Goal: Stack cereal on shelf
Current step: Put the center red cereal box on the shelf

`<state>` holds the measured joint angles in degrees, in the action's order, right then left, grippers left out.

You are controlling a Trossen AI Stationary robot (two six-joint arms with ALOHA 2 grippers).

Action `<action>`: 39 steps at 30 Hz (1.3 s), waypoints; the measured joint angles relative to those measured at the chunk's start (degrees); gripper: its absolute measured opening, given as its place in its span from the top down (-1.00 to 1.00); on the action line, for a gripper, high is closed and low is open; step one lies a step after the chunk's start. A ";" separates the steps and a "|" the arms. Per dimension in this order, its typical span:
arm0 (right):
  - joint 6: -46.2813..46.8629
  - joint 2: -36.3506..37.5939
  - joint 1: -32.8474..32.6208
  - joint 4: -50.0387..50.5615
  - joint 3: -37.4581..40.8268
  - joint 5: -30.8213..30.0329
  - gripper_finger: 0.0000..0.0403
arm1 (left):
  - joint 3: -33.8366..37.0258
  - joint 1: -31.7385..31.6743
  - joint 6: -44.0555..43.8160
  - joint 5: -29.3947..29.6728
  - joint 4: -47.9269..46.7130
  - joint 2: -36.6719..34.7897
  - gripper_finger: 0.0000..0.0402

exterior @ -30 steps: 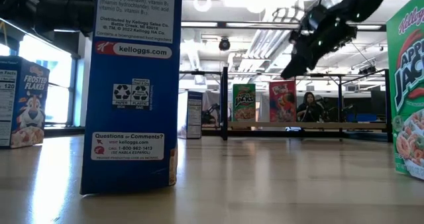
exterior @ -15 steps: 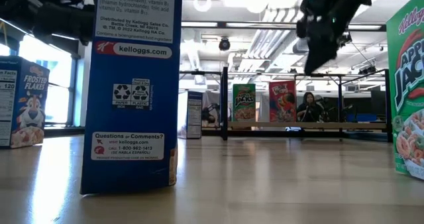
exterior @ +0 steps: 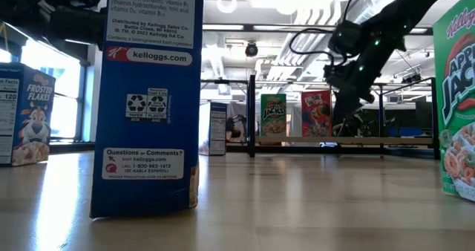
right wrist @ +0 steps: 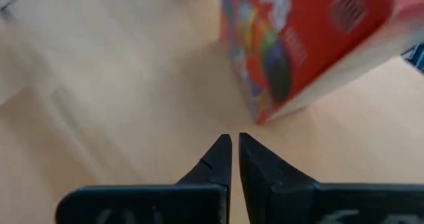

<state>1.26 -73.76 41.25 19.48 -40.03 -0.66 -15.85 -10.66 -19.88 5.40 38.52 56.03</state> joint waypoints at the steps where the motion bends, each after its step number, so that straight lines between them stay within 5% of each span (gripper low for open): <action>1: 0.19 -0.78 0.00 -0.96 0.05 -0.88 0.96 | 0.02 -0.19 -0.02 -0.13 0.00 0.00 0.94; 19: 1.44 -8.20 0.23 -12.54 -0.06 -7.02 0.97 | 0.04 -0.28 1.53 0.16 -2.78 0.00 1.00; 28: -3.51 -8.30 0.70 -13.93 -0.09 2.01 0.97 | 0.04 -0.28 1.57 0.25 -3.48 0.00 1.00; 39: -3.21 -10.92 2.36 -20.28 -0.13 0.94 0.97 | 0.06 -1.02 1.55 0.31 -4.39 0.00 1.00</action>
<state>-1.96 -84.69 43.62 -0.80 -40.16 0.27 -15.79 -11.68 -18.33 5.72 34.13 56.03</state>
